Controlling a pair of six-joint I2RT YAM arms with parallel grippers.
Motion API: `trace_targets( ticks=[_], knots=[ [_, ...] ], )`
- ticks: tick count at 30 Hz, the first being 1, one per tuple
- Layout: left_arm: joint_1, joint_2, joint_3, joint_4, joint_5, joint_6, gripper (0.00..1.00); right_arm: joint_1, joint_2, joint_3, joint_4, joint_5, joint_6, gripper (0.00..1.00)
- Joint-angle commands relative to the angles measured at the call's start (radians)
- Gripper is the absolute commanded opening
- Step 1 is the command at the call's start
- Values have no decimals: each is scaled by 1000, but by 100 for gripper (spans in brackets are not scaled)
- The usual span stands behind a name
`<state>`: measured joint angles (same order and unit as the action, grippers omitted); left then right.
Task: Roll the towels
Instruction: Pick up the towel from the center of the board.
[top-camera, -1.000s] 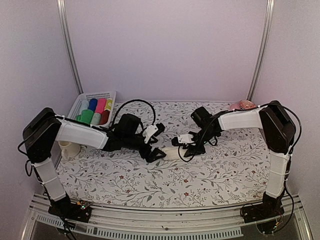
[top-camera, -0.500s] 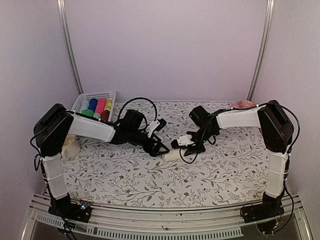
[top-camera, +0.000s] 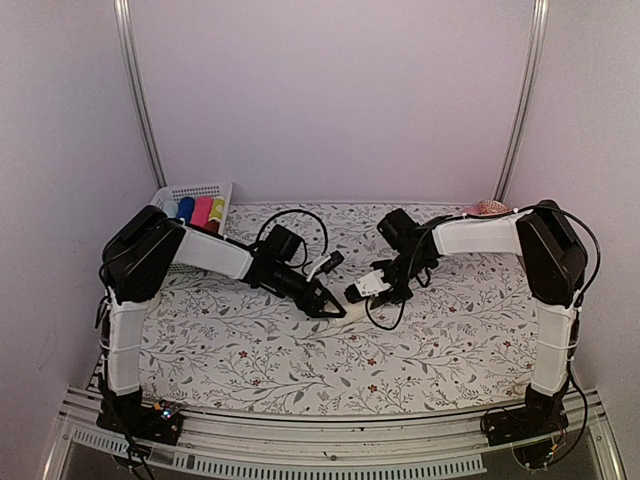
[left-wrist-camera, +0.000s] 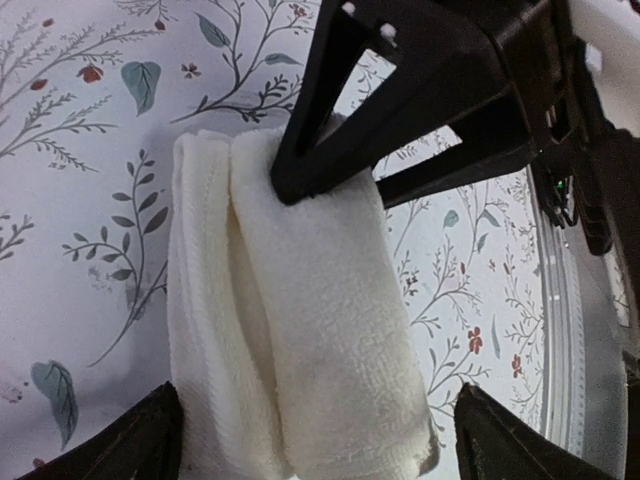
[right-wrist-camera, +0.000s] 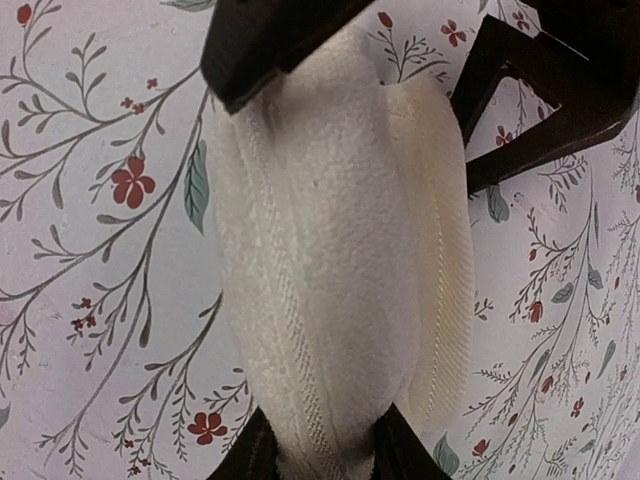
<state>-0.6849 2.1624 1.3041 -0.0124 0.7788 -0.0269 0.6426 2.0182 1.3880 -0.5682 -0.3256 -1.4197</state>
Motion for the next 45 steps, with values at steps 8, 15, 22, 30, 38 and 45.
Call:
trace_targets(
  ticks=[8,15,22,30,38,45],
  knots=[
    [2,76,88,-70,160,-43,88,5,47,46,-34,48,-13,28],
    [-1,104,123,-94,134,-48,70,6,64,45,-35,48,-4,28],
    [-5,120,159,-138,106,-50,42,6,68,47,-33,59,4,28],
    [-14,100,155,-150,60,-54,0,7,46,92,-19,106,68,50],
    [-4,-89,20,-47,-189,-87,0,-9,-103,131,-61,177,171,99],
    [-1,-265,-62,-33,-430,-99,0,-71,-213,193,-105,237,321,99]
  ],
)
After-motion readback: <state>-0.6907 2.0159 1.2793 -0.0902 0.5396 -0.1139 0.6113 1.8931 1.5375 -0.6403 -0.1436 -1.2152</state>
